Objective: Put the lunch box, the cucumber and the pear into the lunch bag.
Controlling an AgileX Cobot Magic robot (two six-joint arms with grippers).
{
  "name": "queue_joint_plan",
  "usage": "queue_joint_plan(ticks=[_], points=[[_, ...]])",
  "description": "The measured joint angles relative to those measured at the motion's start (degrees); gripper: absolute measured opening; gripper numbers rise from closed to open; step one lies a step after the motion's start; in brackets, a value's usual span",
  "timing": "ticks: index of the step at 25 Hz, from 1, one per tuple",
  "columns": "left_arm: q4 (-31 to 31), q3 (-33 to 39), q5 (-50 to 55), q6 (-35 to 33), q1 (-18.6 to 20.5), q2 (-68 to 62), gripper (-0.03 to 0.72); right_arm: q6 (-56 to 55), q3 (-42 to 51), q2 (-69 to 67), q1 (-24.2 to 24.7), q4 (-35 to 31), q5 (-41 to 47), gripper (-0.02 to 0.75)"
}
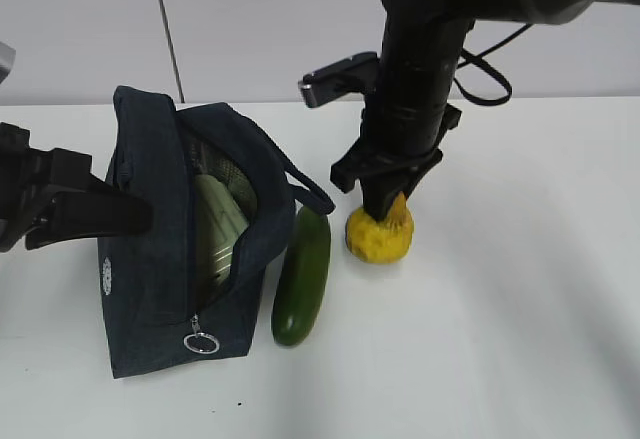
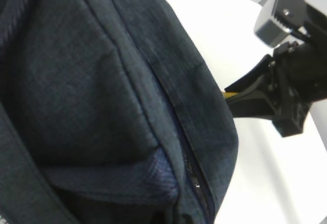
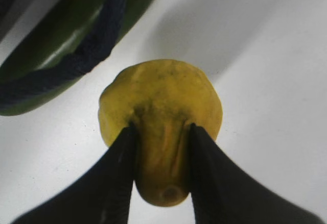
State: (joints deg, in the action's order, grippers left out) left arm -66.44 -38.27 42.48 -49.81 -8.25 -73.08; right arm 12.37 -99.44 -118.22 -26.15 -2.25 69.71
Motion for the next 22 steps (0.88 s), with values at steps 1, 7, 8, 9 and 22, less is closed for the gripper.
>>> queue_joint_plan(ticks=[1, 7, 8, 9, 22], points=[[0.0, 0.0, 0.0, 0.0, 0.0, 0.0, -0.013, 0.0, -1.0, 0.5, 0.0, 0.0, 0.0, 0.251], [0.0, 0.0, 0.0, 0.0, 0.0, 0.0, -0.013, -0.2, -7.8, 3.9, 0.0, -1.1, 0.5, 0.251], [0.0, 0.0, 0.0, 0.0, 0.0, 0.0, -0.013, -0.2, -9.0, 4.4, 0.0, -1.8, 0.7, 0.251], [0.0, 0.0, 0.0, 0.0, 0.0, 0.0, -0.013, -0.2, -10.0, 4.7, 0.0, -2.9, 0.8, 0.251], [0.0, 0.0, 0.0, 0.0, 0.0, 0.0, -0.013, 3.1, -15.0, 5.0, 0.0, -22.7, 0.5, 0.249]])
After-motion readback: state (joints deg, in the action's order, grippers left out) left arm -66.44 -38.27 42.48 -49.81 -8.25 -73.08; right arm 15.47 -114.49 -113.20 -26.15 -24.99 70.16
